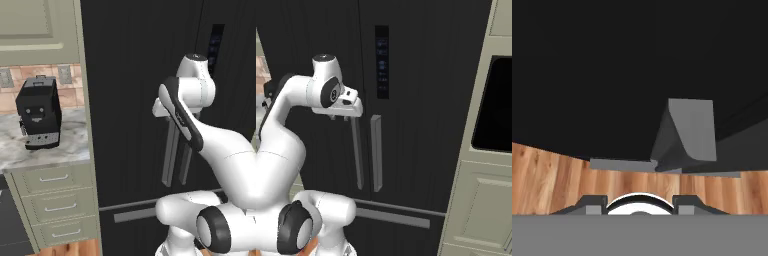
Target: Take the donuts from the fridge and place them on the empty tray on the dining counter.
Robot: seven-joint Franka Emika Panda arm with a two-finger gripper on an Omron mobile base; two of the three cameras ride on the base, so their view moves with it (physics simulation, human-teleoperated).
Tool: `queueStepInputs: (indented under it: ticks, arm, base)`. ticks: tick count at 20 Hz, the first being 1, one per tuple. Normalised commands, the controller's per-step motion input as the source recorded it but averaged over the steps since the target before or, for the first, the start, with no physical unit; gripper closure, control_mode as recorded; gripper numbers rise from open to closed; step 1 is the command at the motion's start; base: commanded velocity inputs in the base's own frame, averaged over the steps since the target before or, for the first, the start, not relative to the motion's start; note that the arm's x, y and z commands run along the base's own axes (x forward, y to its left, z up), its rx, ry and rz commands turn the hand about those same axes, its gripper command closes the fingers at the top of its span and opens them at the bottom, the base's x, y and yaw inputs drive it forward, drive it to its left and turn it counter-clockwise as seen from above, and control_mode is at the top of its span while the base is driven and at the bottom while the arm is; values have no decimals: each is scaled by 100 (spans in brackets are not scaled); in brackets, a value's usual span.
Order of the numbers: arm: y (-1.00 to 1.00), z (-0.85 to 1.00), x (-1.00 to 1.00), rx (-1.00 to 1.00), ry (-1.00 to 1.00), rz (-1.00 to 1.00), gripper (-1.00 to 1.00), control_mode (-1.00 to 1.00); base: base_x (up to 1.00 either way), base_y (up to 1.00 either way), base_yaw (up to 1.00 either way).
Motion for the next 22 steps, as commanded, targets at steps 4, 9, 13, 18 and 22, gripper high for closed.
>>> queueStepInputs:
  ticks: [4,9,13,18,22]
  arm:
    - [4,0,-58,0,-9,0,-100,-100]
    - [4,4,-89,0,-32,0,-100,-100]
    - [0,11,-63,0,-37,0,-100,-100]
    - [0,29,-47,0,-20,0,-100,-100]
    - [-8,52,-61,0,-7,0,-100,-100]
  base:
    - [0,0,0]
    - [0,0,0]
    - [0,0,0]
    - [0,0,0]
    - [0,0,0]
